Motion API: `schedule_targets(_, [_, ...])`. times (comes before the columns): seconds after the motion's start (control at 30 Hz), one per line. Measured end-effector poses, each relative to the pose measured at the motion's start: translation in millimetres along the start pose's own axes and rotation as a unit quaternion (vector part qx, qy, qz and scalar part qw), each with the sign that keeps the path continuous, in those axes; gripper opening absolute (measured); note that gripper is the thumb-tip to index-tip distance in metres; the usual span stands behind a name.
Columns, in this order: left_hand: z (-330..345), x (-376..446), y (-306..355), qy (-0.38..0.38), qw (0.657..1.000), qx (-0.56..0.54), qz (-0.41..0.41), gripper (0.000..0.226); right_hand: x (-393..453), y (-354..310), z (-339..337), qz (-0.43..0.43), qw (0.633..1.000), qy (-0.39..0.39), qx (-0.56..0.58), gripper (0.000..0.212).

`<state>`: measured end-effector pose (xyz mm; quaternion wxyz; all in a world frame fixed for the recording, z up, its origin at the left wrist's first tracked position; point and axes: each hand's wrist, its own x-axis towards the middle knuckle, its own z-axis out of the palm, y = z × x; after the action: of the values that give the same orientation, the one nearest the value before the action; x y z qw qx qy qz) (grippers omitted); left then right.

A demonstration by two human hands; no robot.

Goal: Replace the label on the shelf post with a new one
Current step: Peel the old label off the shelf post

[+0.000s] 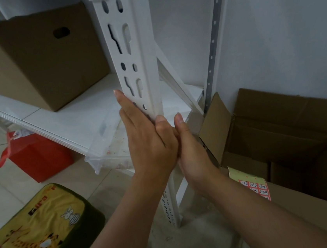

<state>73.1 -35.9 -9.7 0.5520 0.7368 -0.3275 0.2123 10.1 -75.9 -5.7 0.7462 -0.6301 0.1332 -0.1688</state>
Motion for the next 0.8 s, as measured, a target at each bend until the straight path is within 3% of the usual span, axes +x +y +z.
schedule_targets(0.8, [-0.9, 1.4, 0.0, 0.005, 1.0, 0.001, -0.002, 0.075, -1.2, -2.3, 1.2, 0.004, 1.0, -0.007, -0.012, 0.053])
